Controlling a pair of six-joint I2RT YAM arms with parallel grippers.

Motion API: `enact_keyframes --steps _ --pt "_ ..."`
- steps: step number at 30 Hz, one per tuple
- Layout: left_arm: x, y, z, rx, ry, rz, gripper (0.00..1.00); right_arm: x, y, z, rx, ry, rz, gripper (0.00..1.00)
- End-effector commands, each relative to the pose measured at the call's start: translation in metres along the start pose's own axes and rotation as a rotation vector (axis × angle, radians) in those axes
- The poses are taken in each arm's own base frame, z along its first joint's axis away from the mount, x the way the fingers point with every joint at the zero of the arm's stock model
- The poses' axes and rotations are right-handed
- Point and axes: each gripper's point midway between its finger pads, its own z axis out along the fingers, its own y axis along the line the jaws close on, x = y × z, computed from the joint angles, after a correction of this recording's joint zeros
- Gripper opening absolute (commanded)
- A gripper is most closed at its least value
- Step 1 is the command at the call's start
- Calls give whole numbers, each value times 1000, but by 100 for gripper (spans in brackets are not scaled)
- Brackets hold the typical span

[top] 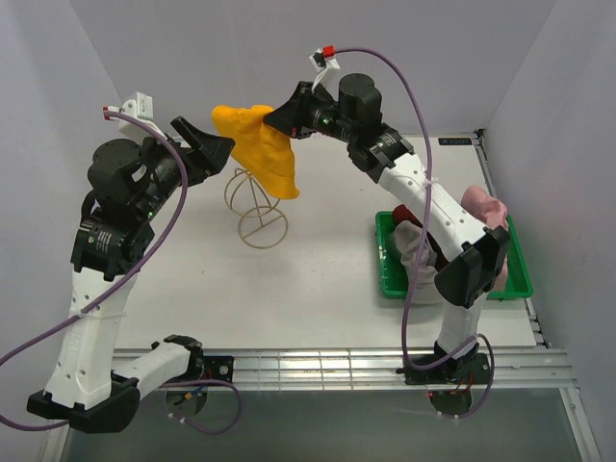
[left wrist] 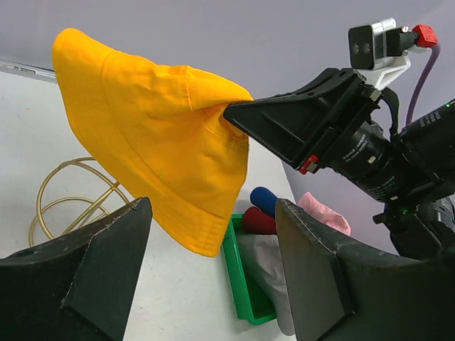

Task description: Stack the hats

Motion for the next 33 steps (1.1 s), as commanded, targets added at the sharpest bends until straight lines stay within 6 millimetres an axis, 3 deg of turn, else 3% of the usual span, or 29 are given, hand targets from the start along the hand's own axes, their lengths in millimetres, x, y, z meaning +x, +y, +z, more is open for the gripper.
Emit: enact_keyframes --steps 1,5,14,33 --pt "-20 -9 -11 14 -69 3 80 -24 47 7 -146 -71 -11 8" --pt "-21 -10 -13 14 -73 9 80 -11 48 18 -138 -43 -13 8" --pt "-19 -7 -15 5 -74 9 80 36 25 31 -68 57 -15 8" --pt "-17 -5 -11 -6 -55 21 80 -7 64 17 -147 -18 -38 8"
